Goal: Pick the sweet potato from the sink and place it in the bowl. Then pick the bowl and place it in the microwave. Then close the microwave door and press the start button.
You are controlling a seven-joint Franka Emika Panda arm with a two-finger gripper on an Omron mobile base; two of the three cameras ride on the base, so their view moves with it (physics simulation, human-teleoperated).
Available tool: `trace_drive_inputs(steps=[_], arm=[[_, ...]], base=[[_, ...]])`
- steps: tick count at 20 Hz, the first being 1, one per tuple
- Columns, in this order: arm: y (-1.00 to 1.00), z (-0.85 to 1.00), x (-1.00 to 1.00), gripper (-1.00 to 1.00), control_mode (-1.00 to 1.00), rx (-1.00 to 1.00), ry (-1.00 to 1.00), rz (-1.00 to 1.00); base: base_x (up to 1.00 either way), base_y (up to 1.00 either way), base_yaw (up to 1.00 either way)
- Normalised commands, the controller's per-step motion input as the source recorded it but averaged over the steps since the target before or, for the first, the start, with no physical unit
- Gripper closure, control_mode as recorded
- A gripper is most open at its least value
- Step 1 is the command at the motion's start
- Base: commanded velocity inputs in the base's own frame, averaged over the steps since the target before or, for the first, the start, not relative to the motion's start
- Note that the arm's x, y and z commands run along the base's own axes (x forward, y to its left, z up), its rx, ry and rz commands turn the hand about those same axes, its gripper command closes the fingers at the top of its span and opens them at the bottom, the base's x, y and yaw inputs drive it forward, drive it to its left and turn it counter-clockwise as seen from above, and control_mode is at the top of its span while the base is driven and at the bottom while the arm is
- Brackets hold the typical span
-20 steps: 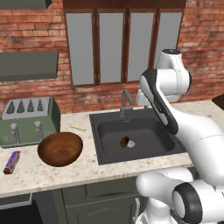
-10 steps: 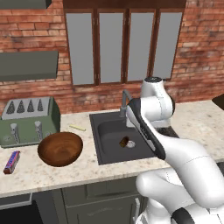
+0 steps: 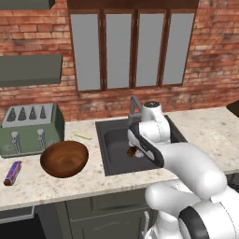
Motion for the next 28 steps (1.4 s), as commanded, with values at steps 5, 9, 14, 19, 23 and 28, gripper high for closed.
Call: trace_drive_inputs(steps=[5, 9, 14, 19, 23, 28], arm=[[0.09, -0.59, 0.8, -1.0, -1.0, 0.0, 0.01, 0.0], [0.05, -0.3, 0.75, -1.0, -1.0, 0.0, 0.06, 0.0], [0.01, -0.21, 0.71, -1.0, -1.0, 0.02, 0.07, 0.0], [0.0, -0.55, 0.53, -1.0, -1.0, 0.0, 0.04, 0.0], [0.0, -0.64, 0.48, -1.0, -1.0, 0.0, 0.0, -0.01], [0.0, -0.47, 0.46, -1.0, -1.0, 0.02, 0.0, -0.03]], base=[[0.0, 0.0, 0.0], [0.0, 0.0, 0.0], [0.0, 0.0, 0.0], [0.0, 0.0, 0.0], [0.0, 0.0, 0.0], [0.0, 0.0, 0.0]])
